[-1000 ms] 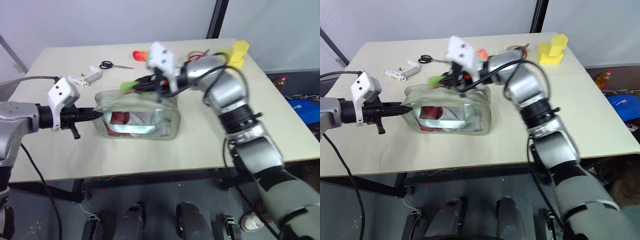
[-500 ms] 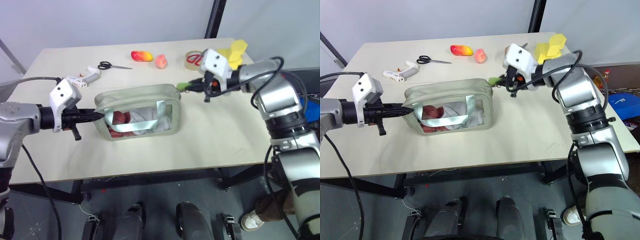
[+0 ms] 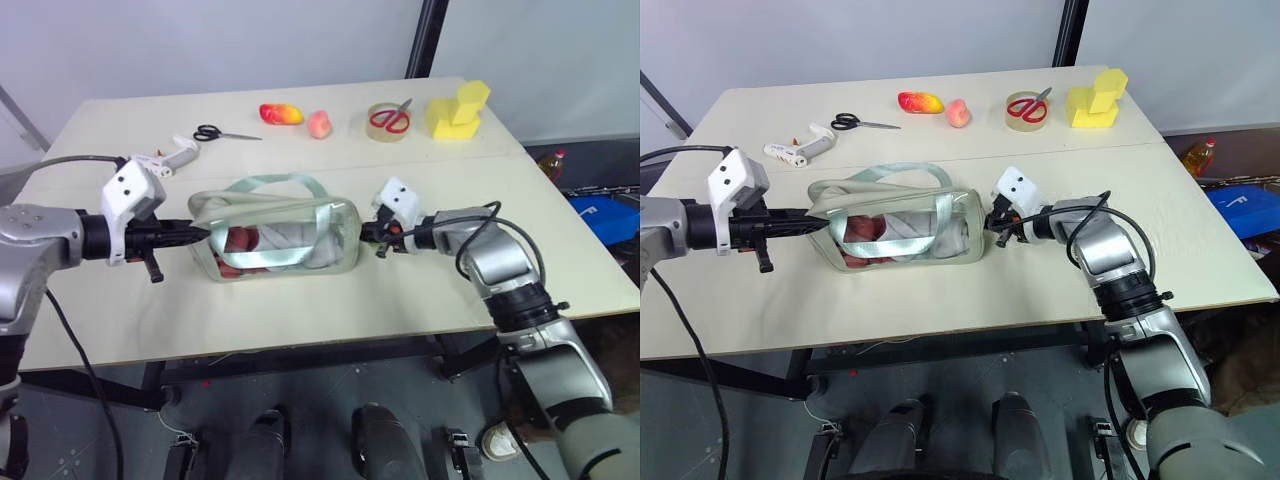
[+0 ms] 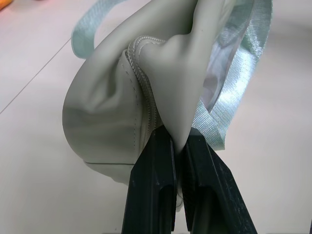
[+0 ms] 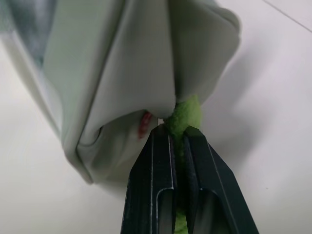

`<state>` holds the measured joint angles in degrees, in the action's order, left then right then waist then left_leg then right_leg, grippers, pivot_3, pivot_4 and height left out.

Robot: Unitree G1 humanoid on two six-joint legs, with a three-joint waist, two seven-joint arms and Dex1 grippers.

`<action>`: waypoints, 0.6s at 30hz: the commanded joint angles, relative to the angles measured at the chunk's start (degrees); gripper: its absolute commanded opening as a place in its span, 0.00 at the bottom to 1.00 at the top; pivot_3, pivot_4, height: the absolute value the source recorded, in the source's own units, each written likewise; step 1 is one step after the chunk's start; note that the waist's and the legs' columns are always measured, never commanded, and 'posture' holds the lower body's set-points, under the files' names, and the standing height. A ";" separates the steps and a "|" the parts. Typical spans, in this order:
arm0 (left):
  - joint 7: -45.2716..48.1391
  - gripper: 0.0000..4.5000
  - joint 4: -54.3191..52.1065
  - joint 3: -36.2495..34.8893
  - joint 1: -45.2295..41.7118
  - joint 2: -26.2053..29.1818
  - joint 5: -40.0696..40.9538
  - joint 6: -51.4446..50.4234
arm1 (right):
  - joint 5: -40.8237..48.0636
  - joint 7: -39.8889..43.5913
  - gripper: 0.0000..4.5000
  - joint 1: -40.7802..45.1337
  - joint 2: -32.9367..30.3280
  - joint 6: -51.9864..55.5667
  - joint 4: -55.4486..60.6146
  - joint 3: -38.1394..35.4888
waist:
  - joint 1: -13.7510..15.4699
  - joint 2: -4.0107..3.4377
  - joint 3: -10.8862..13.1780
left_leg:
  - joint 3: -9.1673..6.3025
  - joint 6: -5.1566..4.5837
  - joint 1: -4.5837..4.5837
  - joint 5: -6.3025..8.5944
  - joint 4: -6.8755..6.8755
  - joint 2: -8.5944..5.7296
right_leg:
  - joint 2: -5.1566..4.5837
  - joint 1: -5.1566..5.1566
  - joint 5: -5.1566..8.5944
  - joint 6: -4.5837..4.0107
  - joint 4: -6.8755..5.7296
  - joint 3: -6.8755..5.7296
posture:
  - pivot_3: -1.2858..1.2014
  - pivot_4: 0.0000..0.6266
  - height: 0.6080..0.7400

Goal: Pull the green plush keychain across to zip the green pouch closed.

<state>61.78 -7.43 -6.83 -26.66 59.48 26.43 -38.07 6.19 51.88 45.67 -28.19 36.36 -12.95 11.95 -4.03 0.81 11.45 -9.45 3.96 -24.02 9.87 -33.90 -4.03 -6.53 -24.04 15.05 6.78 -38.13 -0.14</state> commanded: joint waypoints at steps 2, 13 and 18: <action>-0.37 0.00 0.27 -1.18 0.12 1.62 -1.14 0.15 | 1.80 -0.33 0.01 3.83 -0.47 2.72 -0.49 -2.85 | -0.01 -0.01 0.00 | 0.00 0.00 0.00 0.00 0.01 0.00 | 0.00 0.00 0.00 0.00 0.00 0.00 | 0.52 0.24 1.00; -1.00 0.00 1.56 -1.53 -0.36 1.03 -1.97 1.60 | 9.41 -0.32 0.01 17.92 -2.60 14.10 2.69 -10.20 | 0.14 -0.05 0.03 | -0.01 0.00 -0.05 0.00 0.07 0.00 | 0.00 -0.08 0.00 0.00 0.01 0.00 | 0.52 0.24 1.00; -1.43 0.00 3.02 -0.99 -1.61 0.67 -2.47 2.49 | 10.21 -1.56 0.01 14.45 -2.55 16.23 6.17 -9.01 | 0.29 -0.03 0.02 | -0.01 0.00 -0.15 0.00 0.01 -0.02 | -0.02 -0.09 0.00 0.00 0.04 0.00 | 0.52 0.24 1.00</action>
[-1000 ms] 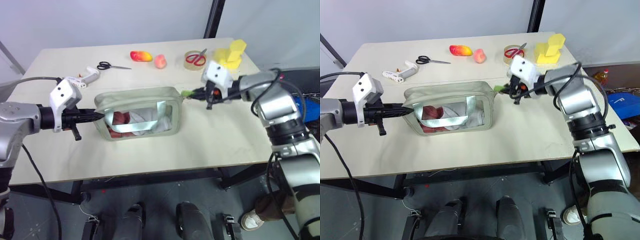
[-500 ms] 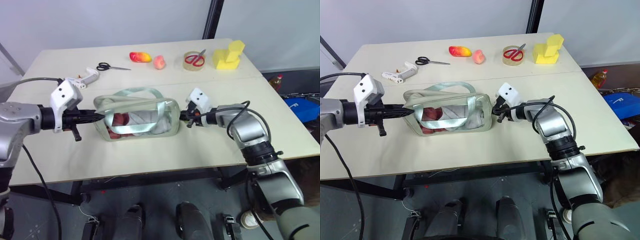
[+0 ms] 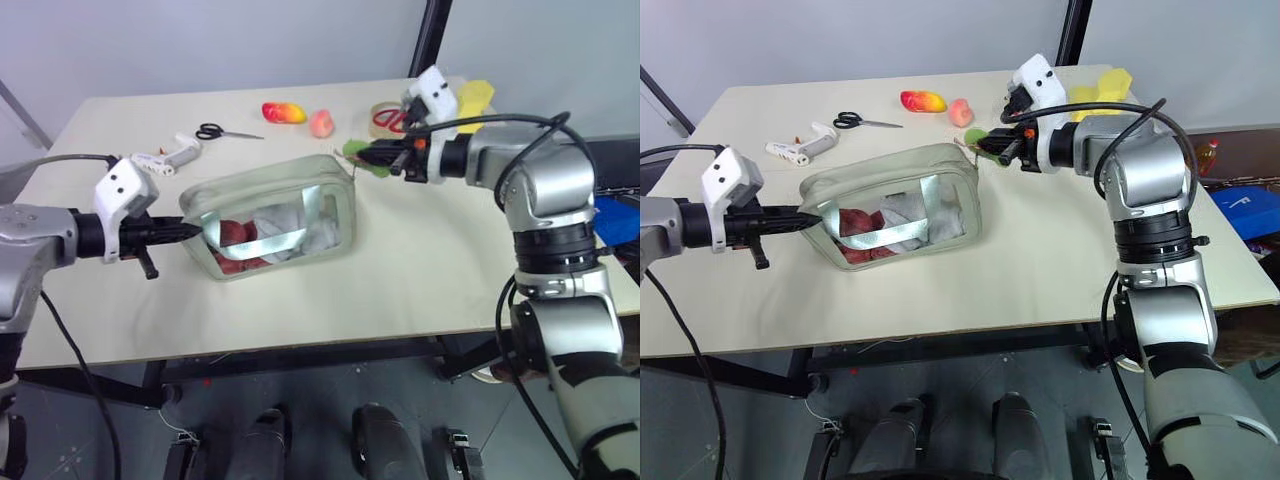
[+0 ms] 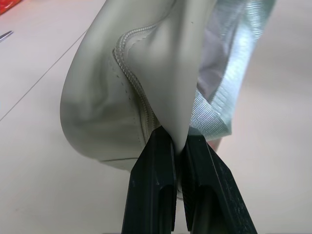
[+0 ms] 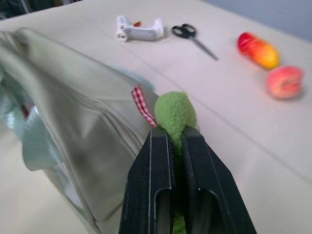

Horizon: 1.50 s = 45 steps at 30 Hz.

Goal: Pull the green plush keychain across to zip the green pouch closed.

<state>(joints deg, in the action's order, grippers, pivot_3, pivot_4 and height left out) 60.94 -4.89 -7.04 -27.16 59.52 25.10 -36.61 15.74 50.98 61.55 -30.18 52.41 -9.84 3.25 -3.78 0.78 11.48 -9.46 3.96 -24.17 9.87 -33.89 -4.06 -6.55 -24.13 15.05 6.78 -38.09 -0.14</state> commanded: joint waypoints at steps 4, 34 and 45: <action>-0.50 0.00 0.51 -0.52 -1.25 0.29 -1.44 1.08 | -0.93 -1.93 0.01 -5.40 -1.63 -1.62 3.33 1.46 | -0.06 -0.01 0.00 | 0.01 0.00 0.00 0.00 0.00 0.00 | 0.00 -0.02 0.00 0.00 -0.01 0.00 | 0.52 0.24 1.00; -0.23 0.24 0.12 -2.37 -1.42 -0.13 1.47 -1.27 | 0.45 2.43 0.60 -9.91 -4.75 -3.37 2.00 3.75 | 0.08 -0.01 0.00 | 0.00 -0.01 0.13 0.00 -0.01 0.00 | 0.00 0.13 0.01 0.01 0.01 0.00 | 0.52 0.24 1.00; 5.73 0.99 5.14 -15.27 1.10 10.22 7.62 -8.64 | 6.68 27.21 1.00 -0.41 -20.11 -4.81 7.28 5.75 | -0.26 -0.05 0.06 | 0.08 -0.05 -0.12 0.04 0.03 0.05 | 0.01 -0.19 0.01 0.02 0.02 -0.01 | 0.52 0.24 1.00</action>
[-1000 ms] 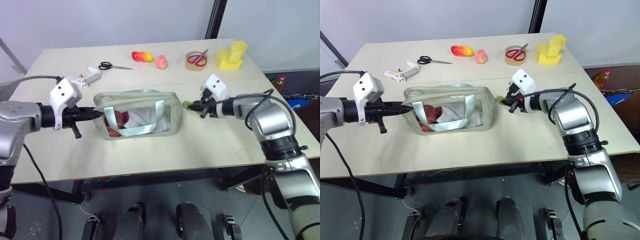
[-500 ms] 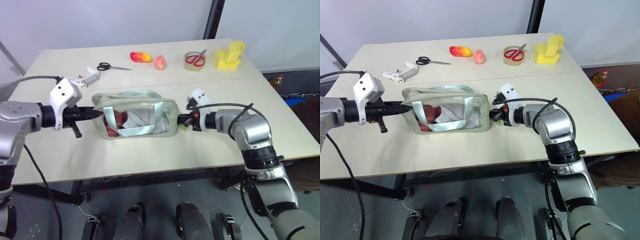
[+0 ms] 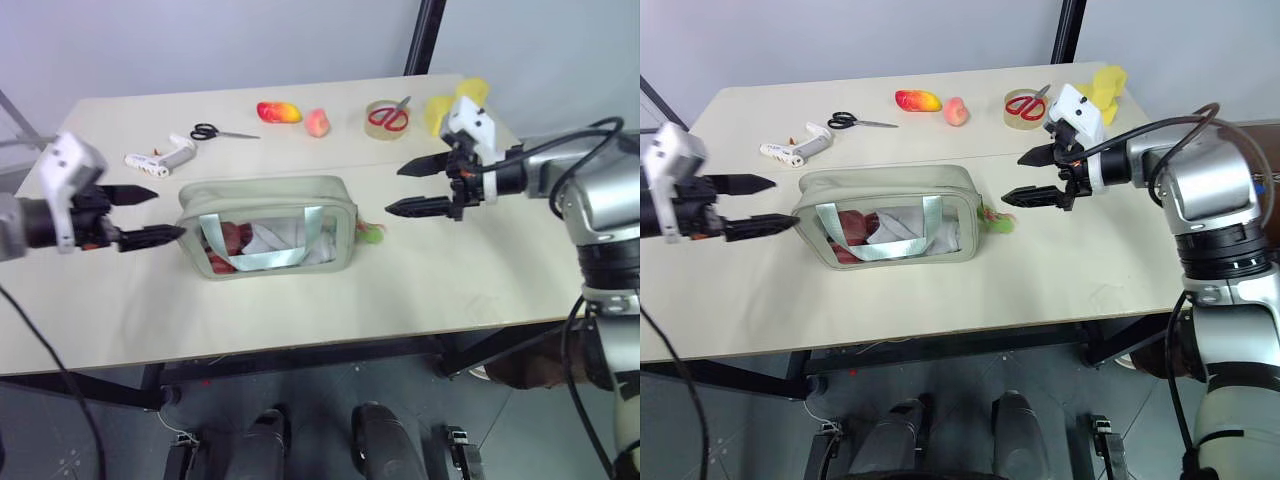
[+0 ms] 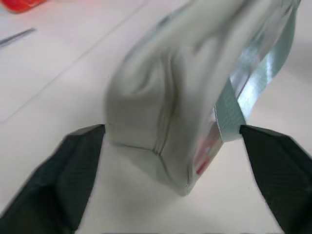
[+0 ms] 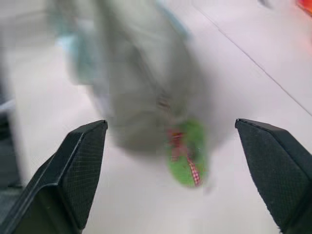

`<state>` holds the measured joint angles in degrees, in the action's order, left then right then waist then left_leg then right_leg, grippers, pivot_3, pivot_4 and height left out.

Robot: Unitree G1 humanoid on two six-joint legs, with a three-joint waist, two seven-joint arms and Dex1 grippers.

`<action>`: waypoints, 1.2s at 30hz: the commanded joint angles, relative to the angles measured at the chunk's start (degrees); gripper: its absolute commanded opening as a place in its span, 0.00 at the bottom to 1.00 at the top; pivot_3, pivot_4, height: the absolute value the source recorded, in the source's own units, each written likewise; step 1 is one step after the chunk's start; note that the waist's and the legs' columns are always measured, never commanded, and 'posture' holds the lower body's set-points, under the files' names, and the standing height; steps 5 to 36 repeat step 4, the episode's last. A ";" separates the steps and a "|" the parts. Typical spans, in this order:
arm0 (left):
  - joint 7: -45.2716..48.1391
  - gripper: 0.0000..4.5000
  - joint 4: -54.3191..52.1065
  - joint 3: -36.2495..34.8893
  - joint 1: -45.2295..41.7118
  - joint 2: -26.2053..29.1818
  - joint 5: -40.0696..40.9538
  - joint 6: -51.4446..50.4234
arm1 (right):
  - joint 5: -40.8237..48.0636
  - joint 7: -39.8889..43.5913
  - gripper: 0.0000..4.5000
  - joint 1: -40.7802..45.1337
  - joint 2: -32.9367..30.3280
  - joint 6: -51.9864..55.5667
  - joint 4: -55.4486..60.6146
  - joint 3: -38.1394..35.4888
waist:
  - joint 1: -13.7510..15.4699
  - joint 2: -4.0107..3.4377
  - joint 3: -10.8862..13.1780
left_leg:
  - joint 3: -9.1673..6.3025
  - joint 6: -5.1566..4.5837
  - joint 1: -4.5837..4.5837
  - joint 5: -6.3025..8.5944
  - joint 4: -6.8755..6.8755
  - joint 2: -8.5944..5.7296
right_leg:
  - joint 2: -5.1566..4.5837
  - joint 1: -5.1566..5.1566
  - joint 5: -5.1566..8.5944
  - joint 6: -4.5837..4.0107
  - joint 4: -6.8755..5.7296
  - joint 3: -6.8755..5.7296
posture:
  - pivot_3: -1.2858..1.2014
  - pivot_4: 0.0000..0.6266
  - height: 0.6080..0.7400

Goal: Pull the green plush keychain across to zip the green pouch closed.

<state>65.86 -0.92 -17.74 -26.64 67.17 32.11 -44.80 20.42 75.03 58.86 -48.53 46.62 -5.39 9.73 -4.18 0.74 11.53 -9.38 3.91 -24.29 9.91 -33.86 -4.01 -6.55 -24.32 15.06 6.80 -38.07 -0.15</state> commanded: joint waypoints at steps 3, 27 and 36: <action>1.83 0.99 1.70 -6.17 1.75 4.29 0.67 -0.03 | 2.82 3.75 1.00 3.06 -1.88 2.41 3.01 -1.20 | 0.41 0.01 -0.01 | 0.00 0.00 -0.02 0.00 -0.03 -0.01 | -0.03 0.01 0.00 0.00 0.01 0.00 | 0.52 0.24 1.00; 2.12 0.99 1.66 -6.47 2.20 4.43 0.71 0.28 | 2.77 3.31 1.00 3.18 -1.54 2.59 2.91 -1.30 | 0.41 0.01 -0.01 | -0.01 0.01 -0.02 0.00 -0.04 -0.02 | -0.03 0.03 0.00 -0.01 0.02 0.00 | 0.52 0.24 1.00; 2.12 0.99 1.66 -6.47 2.20 4.43 0.71 0.28 | 2.77 3.31 1.00 3.18 -1.54 2.59 2.91 -1.30 | 0.41 0.01 -0.01 | -0.01 0.01 -0.02 0.00 -0.04 -0.02 | -0.03 0.03 0.00 -0.01 0.02 0.00 | 0.52 0.24 1.00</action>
